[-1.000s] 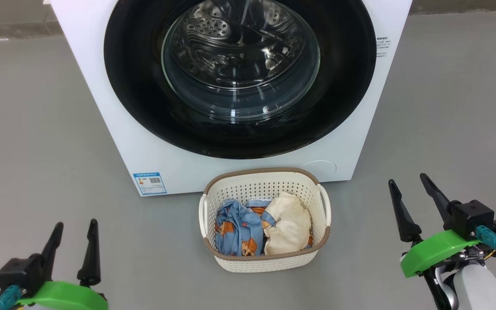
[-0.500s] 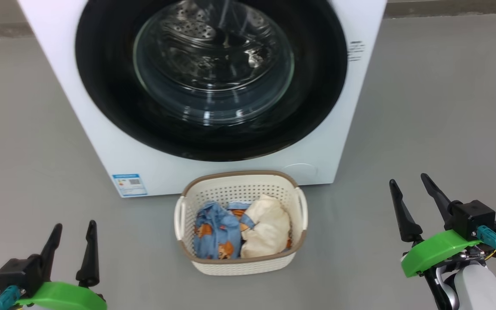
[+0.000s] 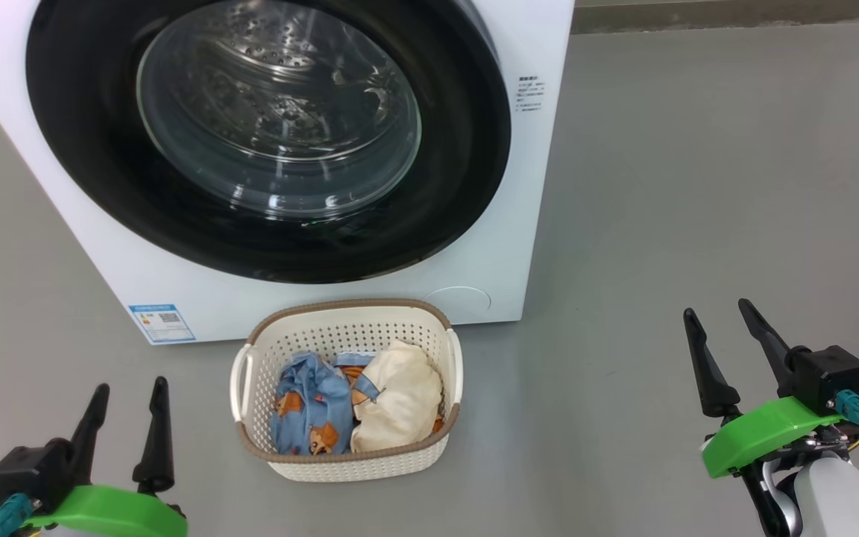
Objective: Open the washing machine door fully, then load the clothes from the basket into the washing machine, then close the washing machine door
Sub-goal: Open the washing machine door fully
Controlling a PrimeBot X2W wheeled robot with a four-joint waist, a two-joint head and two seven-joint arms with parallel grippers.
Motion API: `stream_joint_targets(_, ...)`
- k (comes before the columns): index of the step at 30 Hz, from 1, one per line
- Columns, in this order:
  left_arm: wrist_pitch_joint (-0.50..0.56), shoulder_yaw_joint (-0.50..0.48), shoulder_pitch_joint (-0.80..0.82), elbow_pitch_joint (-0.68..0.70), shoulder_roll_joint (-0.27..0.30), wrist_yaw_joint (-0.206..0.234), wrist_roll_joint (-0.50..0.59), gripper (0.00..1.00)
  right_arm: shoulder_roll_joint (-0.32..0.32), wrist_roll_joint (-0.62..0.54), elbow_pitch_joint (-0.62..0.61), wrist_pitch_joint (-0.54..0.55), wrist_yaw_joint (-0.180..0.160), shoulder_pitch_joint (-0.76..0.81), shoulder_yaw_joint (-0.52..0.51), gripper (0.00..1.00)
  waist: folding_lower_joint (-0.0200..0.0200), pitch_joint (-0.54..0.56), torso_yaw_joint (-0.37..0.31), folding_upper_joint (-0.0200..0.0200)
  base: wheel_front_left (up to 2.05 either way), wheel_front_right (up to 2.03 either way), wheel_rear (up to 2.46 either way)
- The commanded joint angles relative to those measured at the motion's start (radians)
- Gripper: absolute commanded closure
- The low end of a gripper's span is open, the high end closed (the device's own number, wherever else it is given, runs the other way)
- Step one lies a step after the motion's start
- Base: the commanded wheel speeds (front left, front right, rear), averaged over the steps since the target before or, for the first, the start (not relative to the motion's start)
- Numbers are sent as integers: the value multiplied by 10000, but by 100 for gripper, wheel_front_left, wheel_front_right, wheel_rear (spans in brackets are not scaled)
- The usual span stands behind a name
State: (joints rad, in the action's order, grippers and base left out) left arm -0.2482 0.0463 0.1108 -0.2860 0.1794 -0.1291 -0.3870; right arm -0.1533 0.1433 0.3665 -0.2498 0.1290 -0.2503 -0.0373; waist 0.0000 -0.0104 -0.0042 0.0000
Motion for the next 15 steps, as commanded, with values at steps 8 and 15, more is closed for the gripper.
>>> stream_joint_targets(8, -136, -387, 455, 399, 257, -16, 192, 0, -24, 156, -232, -120, 17, -267, 254, 0, 0, -36, -14, 0, 9, 9, -17)
stream_joint_targets(15, -136, -603, 395, 630, 142, -16, 607, 0, -8, 137, -248, -120, 17, -286, 249, 0, 0, -76, -22, 0, 0, 0, 0)
